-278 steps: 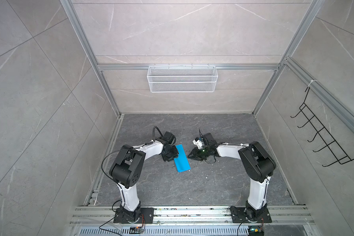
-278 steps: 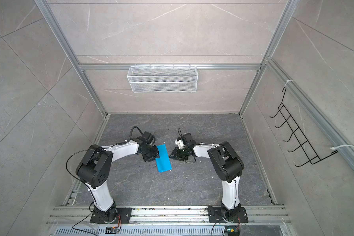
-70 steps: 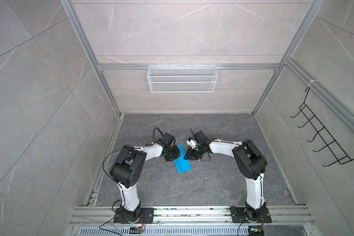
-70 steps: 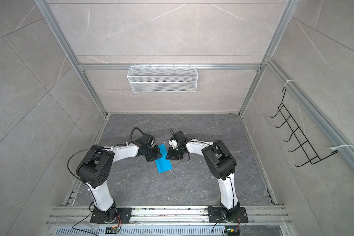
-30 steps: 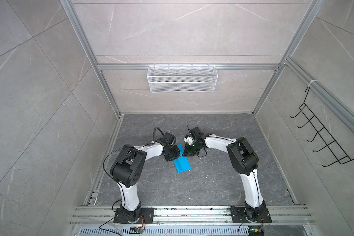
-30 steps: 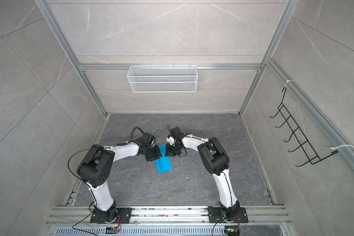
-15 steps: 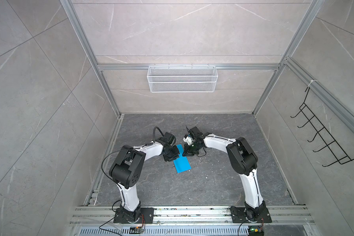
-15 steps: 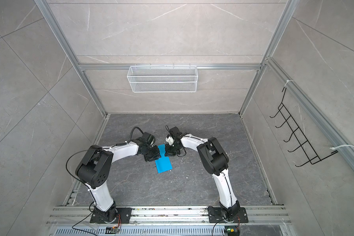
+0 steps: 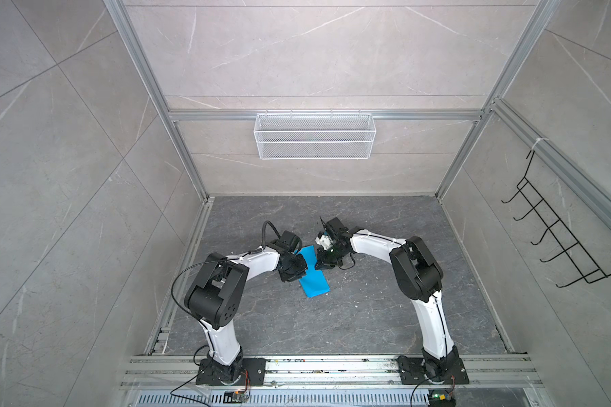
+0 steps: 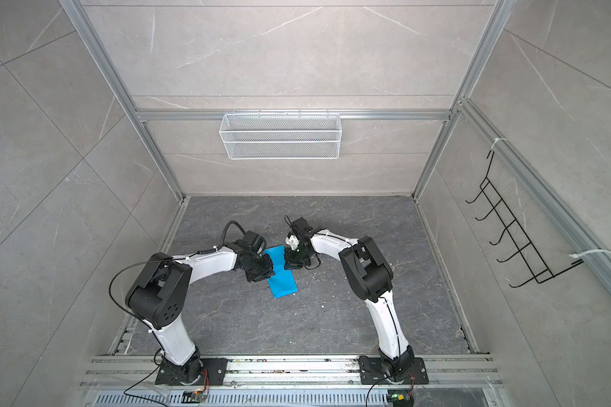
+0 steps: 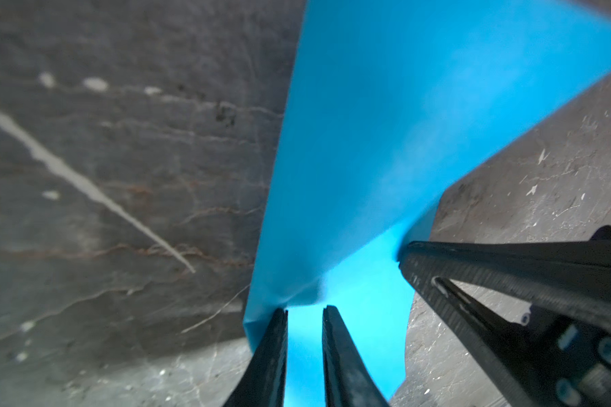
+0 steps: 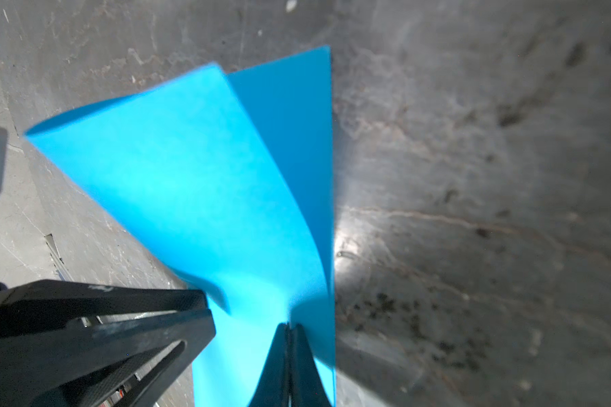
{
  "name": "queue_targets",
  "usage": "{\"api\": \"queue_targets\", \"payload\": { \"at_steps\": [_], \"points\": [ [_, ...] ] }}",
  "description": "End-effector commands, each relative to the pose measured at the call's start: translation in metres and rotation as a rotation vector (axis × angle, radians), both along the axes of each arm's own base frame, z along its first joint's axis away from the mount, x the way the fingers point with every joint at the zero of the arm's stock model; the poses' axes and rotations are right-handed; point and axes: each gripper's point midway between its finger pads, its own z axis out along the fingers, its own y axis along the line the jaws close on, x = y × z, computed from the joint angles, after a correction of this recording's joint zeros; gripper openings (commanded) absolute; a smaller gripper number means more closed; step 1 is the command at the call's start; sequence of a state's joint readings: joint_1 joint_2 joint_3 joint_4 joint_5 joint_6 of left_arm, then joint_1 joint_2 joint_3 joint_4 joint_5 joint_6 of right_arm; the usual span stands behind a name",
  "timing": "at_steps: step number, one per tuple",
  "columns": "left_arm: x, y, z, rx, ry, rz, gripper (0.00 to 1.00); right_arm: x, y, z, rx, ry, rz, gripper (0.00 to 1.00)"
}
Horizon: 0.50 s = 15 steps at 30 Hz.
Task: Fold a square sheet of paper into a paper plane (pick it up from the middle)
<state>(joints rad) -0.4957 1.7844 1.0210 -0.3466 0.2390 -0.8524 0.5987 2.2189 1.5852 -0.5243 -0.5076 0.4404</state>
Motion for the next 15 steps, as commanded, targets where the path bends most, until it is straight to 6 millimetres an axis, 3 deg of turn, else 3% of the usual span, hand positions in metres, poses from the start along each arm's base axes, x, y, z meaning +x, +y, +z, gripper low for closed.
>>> {"api": "queue_targets", "payload": {
  "at_steps": [1, 7, 12, 15],
  "points": [
    [-0.023, 0.025, -0.010, 0.068, 0.064, 0.005, 0.25, -0.023, -0.033, -0.059, -0.209, 0.099, -0.013, 0.07],
    [-0.017, 0.025, 0.014, 0.006, -0.003, 0.004, 0.26, -0.023, -0.033, -0.058, -0.213, 0.098, -0.012, 0.07],
    [-0.002, 0.003, 0.055, -0.123, -0.131, -0.024, 0.26, -0.023, -0.032, -0.057, -0.210, 0.099, -0.011, 0.07],
    [-0.001, -0.014, 0.062, -0.213, -0.147, -0.021, 0.26, -0.022, -0.032, -0.057, -0.210, 0.102, -0.012, 0.06]
  ]
}}
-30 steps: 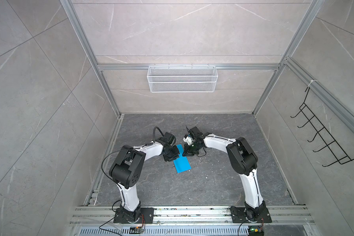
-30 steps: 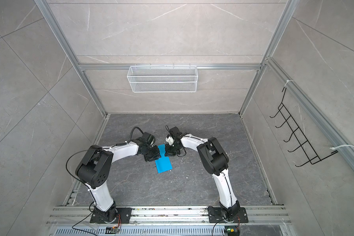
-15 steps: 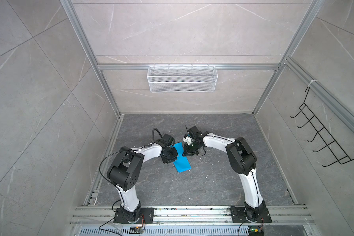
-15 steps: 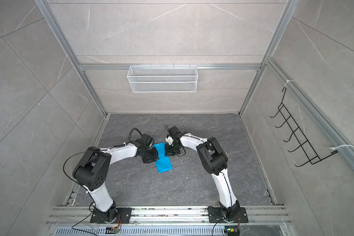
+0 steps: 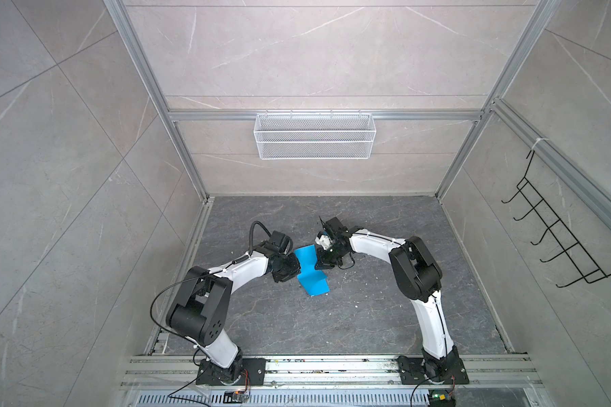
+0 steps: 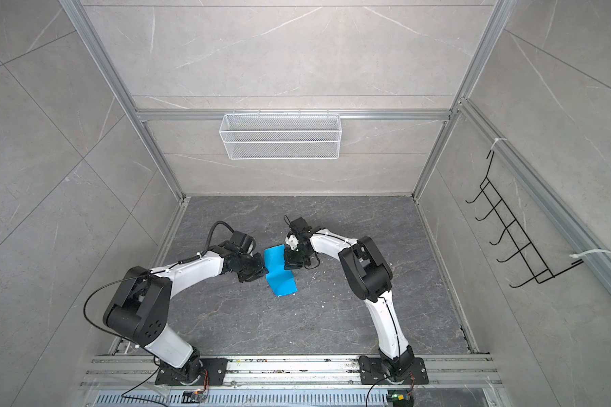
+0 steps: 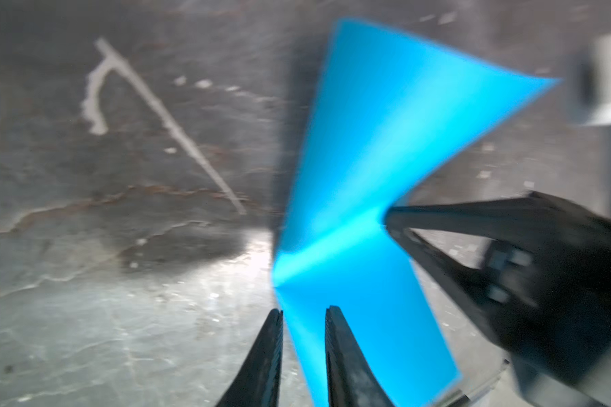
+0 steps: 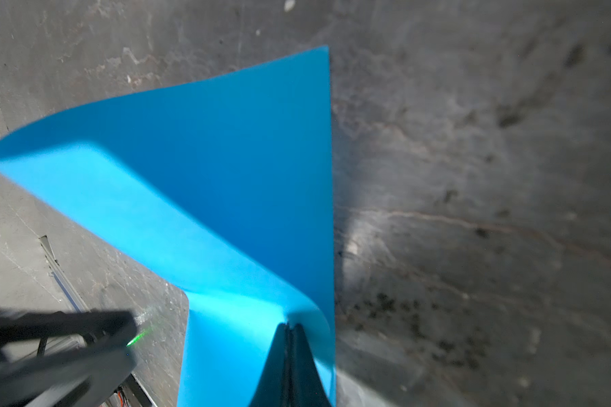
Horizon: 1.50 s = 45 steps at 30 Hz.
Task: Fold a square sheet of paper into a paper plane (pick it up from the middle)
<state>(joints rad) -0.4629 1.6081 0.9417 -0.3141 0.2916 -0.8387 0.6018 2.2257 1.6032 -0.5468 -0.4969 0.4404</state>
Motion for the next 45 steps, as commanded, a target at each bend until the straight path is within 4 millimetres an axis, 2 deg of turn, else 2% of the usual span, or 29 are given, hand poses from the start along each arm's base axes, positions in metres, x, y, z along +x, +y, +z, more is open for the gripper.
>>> {"api": "queue_targets", "payload": {
  "at_steps": [1, 8, 13, 25, 28, 31, 35, 38, 41, 45],
  "points": [
    [0.003, -0.025, 0.016, -0.126, -0.038, -0.022, 0.26, -0.022, -0.031, -0.057, -0.194, 0.100, -0.012, 0.06],
    [-0.007, -0.029, -0.017, -0.095, 0.069, -0.012, 0.24, -0.023, -0.031, -0.056, -0.193, 0.105, -0.009, 0.07],
    [-0.023, -0.018, -0.036, -0.035, 0.147, -0.012, 0.24, -0.024, -0.032, -0.058, -0.200, 0.110, -0.009, 0.07],
    [-0.059, 0.005, -0.061, 0.037, 0.249, 0.008, 0.25, -0.026, -0.035, -0.061, -0.215, 0.117, -0.007, 0.06],
    [-0.063, 0.008, -0.056, 0.044, 0.243, 0.006, 0.25, -0.026, -0.035, -0.062, -0.216, 0.118, -0.007, 0.06],
    [-0.058, 0.010, -0.039, 0.051, 0.197, -0.004, 0.25, -0.027, -0.035, -0.062, -0.219, 0.120, -0.007, 0.06],
    [-0.047, 0.000, -0.011, -0.004, 0.116, -0.011, 0.25, -0.026, -0.035, -0.063, -0.219, 0.121, -0.009, 0.06],
    [-0.041, -0.012, 0.001, -0.045, 0.076, -0.017, 0.26, -0.027, -0.035, -0.063, -0.219, 0.123, -0.012, 0.06],
    [-0.036, -0.028, 0.000, -0.109, 0.076, -0.023, 0.26, -0.027, -0.036, -0.064, -0.219, 0.125, -0.013, 0.06],
    [-0.039, -0.035, -0.011, -0.092, 0.111, -0.042, 0.26, -0.027, -0.036, -0.064, -0.222, 0.127, -0.014, 0.06]
  ]
}}
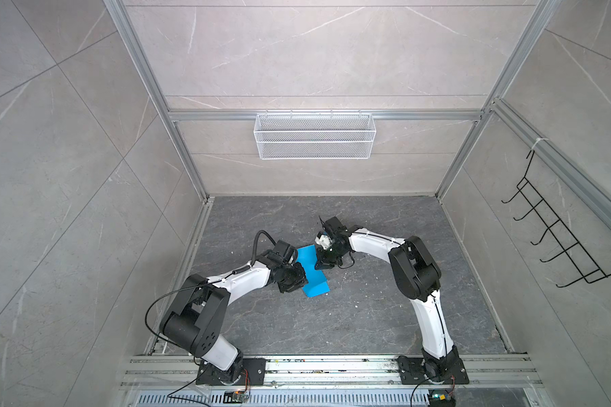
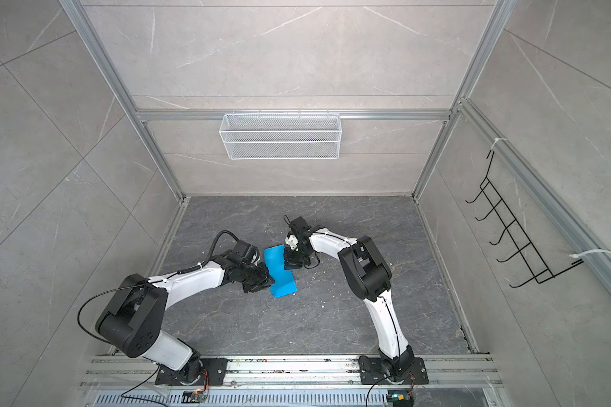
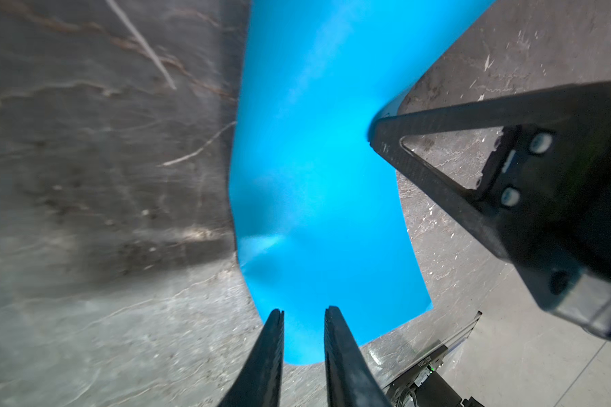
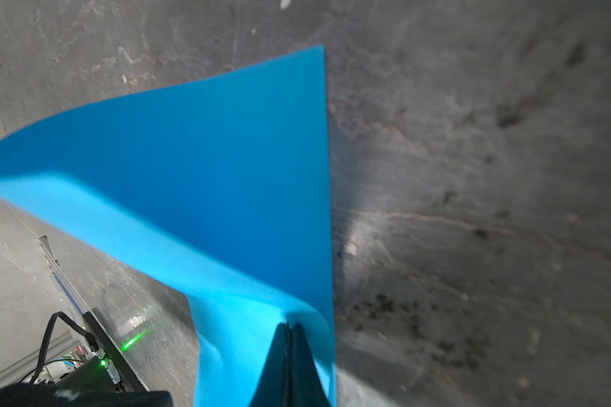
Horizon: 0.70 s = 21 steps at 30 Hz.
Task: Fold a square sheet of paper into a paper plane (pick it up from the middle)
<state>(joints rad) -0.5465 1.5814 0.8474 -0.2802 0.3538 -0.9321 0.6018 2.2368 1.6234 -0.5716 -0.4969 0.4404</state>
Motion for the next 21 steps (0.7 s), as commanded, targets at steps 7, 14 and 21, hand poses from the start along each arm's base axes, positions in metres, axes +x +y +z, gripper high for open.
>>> {"api": "queue_targets", "payload": {
  "at_steps": [7, 14, 21],
  "points": [
    [-0.009, -0.006, -0.021, 0.001, 0.084, 0.011, 0.26, -0.027, -0.035, -0.063, -0.206, 0.115, -0.013, 0.06],
    [-0.027, 0.005, -0.038, 0.035, 0.139, 0.018, 0.26, -0.028, -0.036, -0.065, -0.210, 0.120, -0.015, 0.06],
    [-0.047, 0.018, -0.041, 0.067, 0.166, 0.008, 0.26, -0.028, -0.035, -0.064, -0.210, 0.119, -0.016, 0.06]
  ]
}}
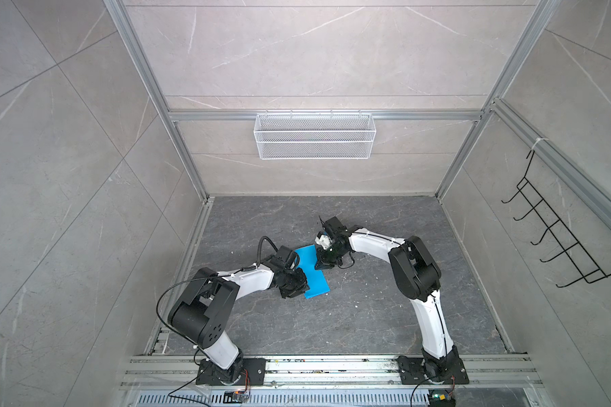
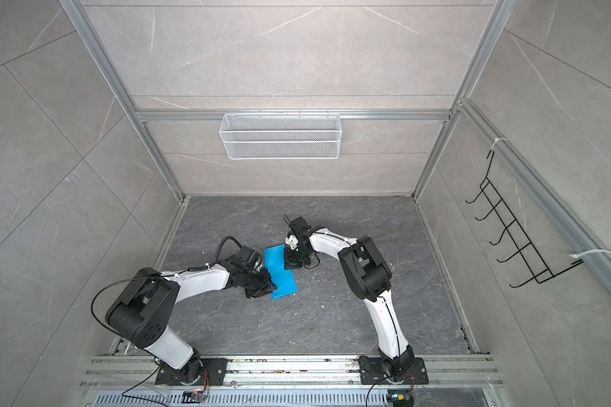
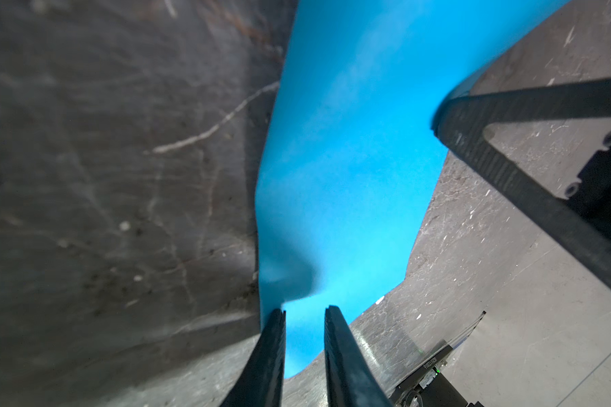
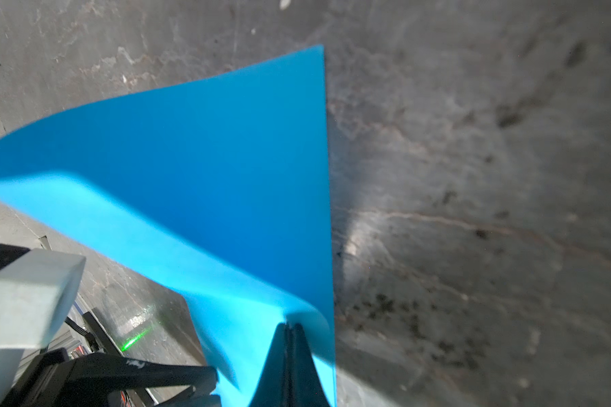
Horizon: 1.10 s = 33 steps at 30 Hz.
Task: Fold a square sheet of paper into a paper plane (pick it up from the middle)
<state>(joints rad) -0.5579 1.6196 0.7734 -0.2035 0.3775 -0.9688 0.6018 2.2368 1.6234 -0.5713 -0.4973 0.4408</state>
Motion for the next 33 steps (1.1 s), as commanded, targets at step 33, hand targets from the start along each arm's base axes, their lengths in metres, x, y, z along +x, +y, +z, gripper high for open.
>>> {"api": "queue_targets", "payload": {
  "at_steps": [33],
  "points": [
    [0.104, 0.015, 0.010, 0.130, -0.229, -0.188, 0.22, -0.030, -0.035, -0.064, -0.205, 0.130, -0.014, 0.04]
  ]
}}
